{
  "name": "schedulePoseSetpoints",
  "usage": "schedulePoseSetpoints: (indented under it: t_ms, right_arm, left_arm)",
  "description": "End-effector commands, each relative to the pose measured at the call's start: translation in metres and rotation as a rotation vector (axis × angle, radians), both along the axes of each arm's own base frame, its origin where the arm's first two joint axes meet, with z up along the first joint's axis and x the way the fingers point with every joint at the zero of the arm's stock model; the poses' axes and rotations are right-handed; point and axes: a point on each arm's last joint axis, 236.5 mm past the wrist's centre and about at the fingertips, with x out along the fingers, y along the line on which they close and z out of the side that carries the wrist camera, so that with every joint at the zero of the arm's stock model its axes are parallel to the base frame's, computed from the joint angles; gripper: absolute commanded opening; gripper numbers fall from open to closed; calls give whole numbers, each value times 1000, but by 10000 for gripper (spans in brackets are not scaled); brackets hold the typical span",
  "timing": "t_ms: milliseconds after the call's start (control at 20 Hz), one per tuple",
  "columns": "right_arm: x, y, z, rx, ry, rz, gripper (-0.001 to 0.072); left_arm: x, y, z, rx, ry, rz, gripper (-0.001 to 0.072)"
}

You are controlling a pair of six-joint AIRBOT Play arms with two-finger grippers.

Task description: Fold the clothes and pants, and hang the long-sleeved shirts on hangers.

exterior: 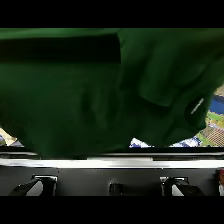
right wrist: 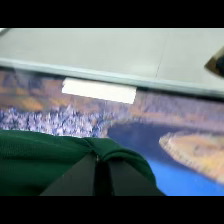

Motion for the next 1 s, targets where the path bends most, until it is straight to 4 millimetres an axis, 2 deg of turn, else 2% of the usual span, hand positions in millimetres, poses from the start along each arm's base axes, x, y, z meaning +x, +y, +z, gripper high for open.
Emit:
schedulePoseSetpoints:
  t_ms: [0, 200, 250, 350, 450, 550, 600, 650, 750, 850, 950]
  right_arm:
    - [64, -8, -72, 58, 241, -14, 32]
    - [155, -16, -216, 103, 587, -25, 32]
    - [174, -12, -248, 118, 639, -19, 32]
    - [215, -11, -308, 136, 701, -37, 32]
    - [249, -1, -363, 143, 731, -46, 32]
    - [278, 8, -406, 137, 715, -67, 32]
    - [291, 9, -420, 132, 693, -79, 32]
    - [302, 8, -430, 118, 665, -94, 32]
    - [315, 0, -436, 97, 621, -129, 31]
    - [312, -9, -439, 72, 636, -155, 31]
    - [298, -10, -449, 44, 707, -144, 32]
  left_arm:
    - [61, -3, -86, -35, 273, -127, 12]
    - [159, 4, -236, -106, 571, -195, 12]
    - [181, 3, -276, -119, 622, -208, 12]
    - [219, 0, -346, -142, 677, -214, 12]
    - [249, -7, -400, -147, 685, -214, 12]
    - [273, -11, -434, -139, 653, -207, 12]
    - [283, -10, -441, -135, 629, -201, 12]
    - [292, -9, -444, -129, 603, -195, 12]
    - [299, -5, -441, -119, 570, -184, 12]
    - [292, -3, -445, -119, 604, -186, 12]
    - [278, -6, -452, -134, 668, -198, 12]
